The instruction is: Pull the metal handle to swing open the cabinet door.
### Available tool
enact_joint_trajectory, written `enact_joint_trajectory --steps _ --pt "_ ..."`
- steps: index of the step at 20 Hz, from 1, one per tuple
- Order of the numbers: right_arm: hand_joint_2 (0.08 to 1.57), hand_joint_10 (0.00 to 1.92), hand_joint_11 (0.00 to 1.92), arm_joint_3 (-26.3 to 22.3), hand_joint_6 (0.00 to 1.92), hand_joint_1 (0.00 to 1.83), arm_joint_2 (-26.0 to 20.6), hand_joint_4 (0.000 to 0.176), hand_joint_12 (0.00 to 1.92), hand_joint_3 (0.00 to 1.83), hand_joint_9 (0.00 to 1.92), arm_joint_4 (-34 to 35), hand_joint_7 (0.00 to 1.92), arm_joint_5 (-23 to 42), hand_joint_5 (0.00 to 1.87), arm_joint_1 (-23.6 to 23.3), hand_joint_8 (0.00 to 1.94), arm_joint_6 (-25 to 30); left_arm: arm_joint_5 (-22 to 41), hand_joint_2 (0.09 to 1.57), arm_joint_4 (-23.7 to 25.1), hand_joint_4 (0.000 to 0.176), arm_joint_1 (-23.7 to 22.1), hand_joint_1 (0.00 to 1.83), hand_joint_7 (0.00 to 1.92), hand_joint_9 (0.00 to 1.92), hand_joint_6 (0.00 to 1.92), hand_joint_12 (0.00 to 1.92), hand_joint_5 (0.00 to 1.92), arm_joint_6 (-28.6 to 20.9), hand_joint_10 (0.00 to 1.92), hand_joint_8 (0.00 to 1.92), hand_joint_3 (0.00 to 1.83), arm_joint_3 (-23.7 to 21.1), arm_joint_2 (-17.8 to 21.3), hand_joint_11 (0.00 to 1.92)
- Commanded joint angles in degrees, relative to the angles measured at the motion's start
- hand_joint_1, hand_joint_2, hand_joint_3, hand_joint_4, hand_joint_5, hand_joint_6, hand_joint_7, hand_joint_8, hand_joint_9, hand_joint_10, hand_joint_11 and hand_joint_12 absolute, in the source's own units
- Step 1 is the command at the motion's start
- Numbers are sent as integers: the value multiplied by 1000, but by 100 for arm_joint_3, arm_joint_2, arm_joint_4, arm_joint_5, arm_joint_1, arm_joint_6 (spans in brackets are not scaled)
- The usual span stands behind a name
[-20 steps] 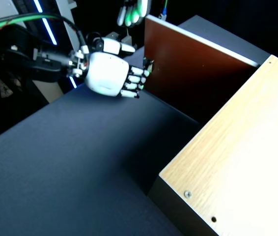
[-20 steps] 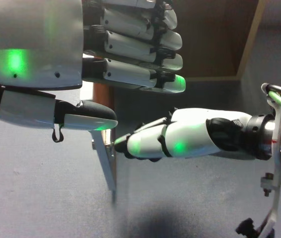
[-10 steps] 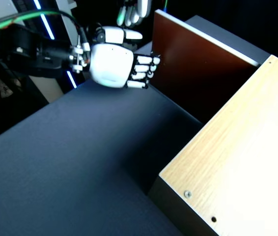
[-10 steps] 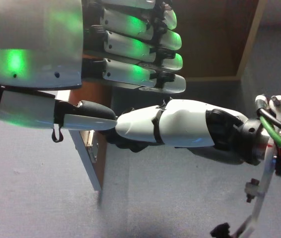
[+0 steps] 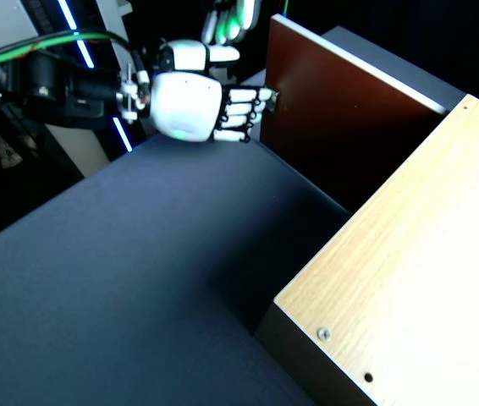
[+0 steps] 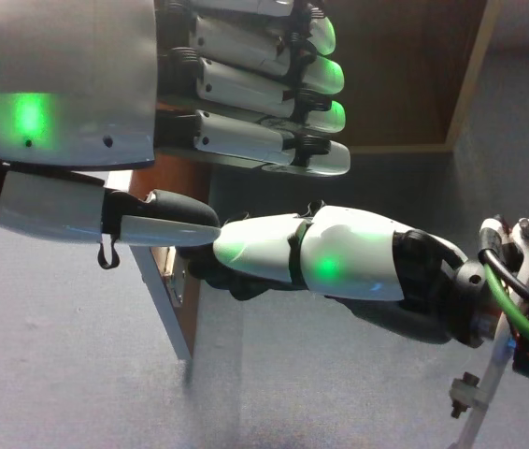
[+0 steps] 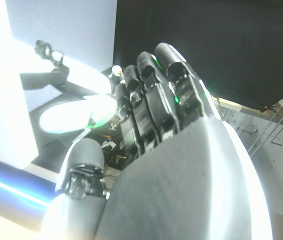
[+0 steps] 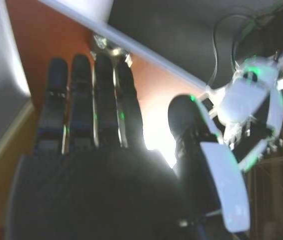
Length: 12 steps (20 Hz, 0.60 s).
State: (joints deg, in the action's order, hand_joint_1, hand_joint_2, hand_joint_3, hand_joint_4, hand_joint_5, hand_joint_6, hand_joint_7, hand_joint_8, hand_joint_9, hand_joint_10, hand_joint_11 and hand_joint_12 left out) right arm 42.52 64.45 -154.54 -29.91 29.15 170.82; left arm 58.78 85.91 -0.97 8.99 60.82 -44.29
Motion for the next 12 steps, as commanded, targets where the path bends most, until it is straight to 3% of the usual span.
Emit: enact_joint_trajectory --steps 1,12 --pt "1571 0 0 -57 0 0 28 0 982 25 383 -98 421 -538 417 -33 0 55 143 1571 -572 0 -59 0 477 440 3 727 437 50 1 2 55 1 27 120" --pt "1571 2 0 209 2 0 -17 0 984 27 388 233 429 -544 425 105 2 55 143 1571 -572 0 -59 0 472 440 2 723 435 50 2 1 50 1 27 120"
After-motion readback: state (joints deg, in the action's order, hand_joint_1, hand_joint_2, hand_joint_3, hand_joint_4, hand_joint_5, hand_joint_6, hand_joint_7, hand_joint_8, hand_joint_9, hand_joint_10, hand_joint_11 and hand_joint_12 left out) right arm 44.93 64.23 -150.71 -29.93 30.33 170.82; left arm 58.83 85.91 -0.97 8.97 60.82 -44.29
